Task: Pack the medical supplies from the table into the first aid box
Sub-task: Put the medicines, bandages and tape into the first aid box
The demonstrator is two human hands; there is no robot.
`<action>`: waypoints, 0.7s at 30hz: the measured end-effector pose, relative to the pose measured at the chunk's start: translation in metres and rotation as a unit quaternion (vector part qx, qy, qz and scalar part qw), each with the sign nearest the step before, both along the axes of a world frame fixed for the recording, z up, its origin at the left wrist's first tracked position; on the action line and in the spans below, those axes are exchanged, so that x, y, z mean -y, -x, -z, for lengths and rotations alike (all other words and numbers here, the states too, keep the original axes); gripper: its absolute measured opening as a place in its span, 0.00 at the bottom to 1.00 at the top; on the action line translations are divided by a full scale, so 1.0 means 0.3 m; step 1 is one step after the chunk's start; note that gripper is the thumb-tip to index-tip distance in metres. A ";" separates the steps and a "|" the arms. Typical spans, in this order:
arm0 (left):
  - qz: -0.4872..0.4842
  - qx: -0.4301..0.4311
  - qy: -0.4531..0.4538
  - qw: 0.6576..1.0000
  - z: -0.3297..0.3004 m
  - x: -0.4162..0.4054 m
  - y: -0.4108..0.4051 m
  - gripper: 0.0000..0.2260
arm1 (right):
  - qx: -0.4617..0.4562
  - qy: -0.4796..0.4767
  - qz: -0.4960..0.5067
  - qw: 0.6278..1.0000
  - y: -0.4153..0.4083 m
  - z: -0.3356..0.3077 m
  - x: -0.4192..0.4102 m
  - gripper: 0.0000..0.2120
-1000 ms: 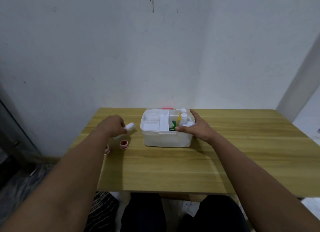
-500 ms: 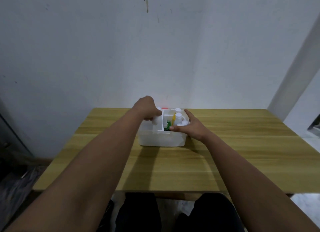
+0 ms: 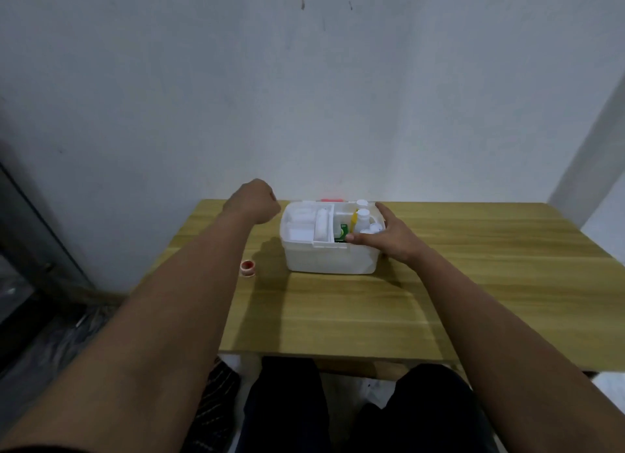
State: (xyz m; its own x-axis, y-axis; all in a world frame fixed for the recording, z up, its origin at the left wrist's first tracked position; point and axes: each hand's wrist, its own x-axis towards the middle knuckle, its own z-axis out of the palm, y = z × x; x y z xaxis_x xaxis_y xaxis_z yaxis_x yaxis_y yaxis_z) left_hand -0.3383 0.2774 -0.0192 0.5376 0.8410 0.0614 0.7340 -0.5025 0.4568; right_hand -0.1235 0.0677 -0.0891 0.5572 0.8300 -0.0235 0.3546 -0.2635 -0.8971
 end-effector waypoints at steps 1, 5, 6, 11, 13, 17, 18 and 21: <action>-0.019 -0.016 0.004 1.000 0.007 -0.019 0.051 0.07 | 0.003 0.002 -0.001 1.000 0.001 -0.002 0.001 0.65; -0.064 -0.088 0.065 0.992 0.049 -0.045 0.245 0.12 | 0.007 0.009 0.002 1.000 0.010 -0.014 0.003 0.63; -0.072 -0.104 0.078 0.989 0.061 -0.042 0.284 0.14 | 0.009 0.012 0.002 1.000 0.011 -0.016 0.002 0.62; -0.071 -0.172 0.115 0.976 0.148 -0.014 0.405 0.16 | 0.004 0.018 0.019 1.000 0.023 -0.037 0.001 0.65; -0.064 -0.163 0.116 0.978 0.185 -0.002 0.417 0.15 | 0.003 0.021 0.021 1.000 0.024 -0.040 0.004 0.66; -0.054 -0.129 0.056 0.989 0.221 0.028 0.399 0.17 | -0.008 0.017 0.024 1.000 0.024 -0.039 0.007 0.60; -0.049 -0.122 0.048 0.990 0.224 0.038 0.389 0.18 | -0.010 0.016 0.024 1.000 0.025 -0.039 0.007 0.59; -0.039 -0.113 0.044 0.992 0.231 0.054 0.354 0.21 | -0.014 0.020 0.025 0.999 0.027 -0.040 0.007 0.57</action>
